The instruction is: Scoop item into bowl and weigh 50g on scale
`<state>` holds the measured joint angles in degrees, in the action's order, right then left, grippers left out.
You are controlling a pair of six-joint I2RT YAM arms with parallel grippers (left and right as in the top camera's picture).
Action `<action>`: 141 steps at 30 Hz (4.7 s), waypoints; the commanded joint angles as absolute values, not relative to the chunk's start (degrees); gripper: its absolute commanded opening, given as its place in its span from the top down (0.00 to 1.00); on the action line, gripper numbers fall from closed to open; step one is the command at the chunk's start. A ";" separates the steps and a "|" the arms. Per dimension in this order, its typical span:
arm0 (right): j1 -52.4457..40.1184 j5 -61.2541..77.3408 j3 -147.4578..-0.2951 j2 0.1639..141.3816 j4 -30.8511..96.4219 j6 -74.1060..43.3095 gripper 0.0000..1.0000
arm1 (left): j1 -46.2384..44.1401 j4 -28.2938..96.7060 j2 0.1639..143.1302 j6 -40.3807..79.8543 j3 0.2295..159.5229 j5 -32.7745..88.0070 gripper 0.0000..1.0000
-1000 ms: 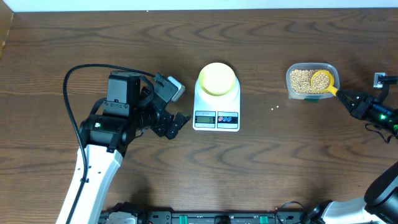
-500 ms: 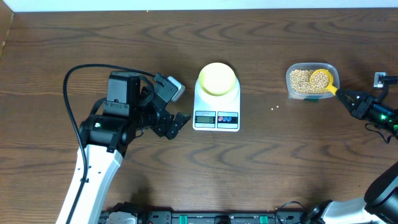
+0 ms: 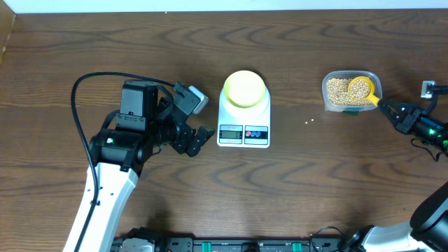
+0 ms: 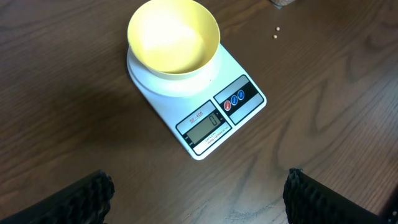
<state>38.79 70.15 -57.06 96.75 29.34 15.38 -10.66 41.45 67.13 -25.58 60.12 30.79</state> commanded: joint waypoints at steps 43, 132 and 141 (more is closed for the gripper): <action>39.77 77.38 -57.19 97.10 29.41 14.79 0.99 | -10.85 41.28 67.35 -26.33 59.83 31.48 0.11; 1.02 67.11 -57.19 97.10 3.05 -25.36 0.99 | -10.83 41.28 67.35 -26.33 59.83 31.48 0.11; -2.70 62.81 -57.19 97.10 1.28 -24.67 0.99 | -10.83 41.28 67.35 -26.33 59.83 31.48 0.11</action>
<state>-1.41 63.96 -57.04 96.75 2.26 -25.21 -10.66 41.45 67.13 -25.58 60.12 30.79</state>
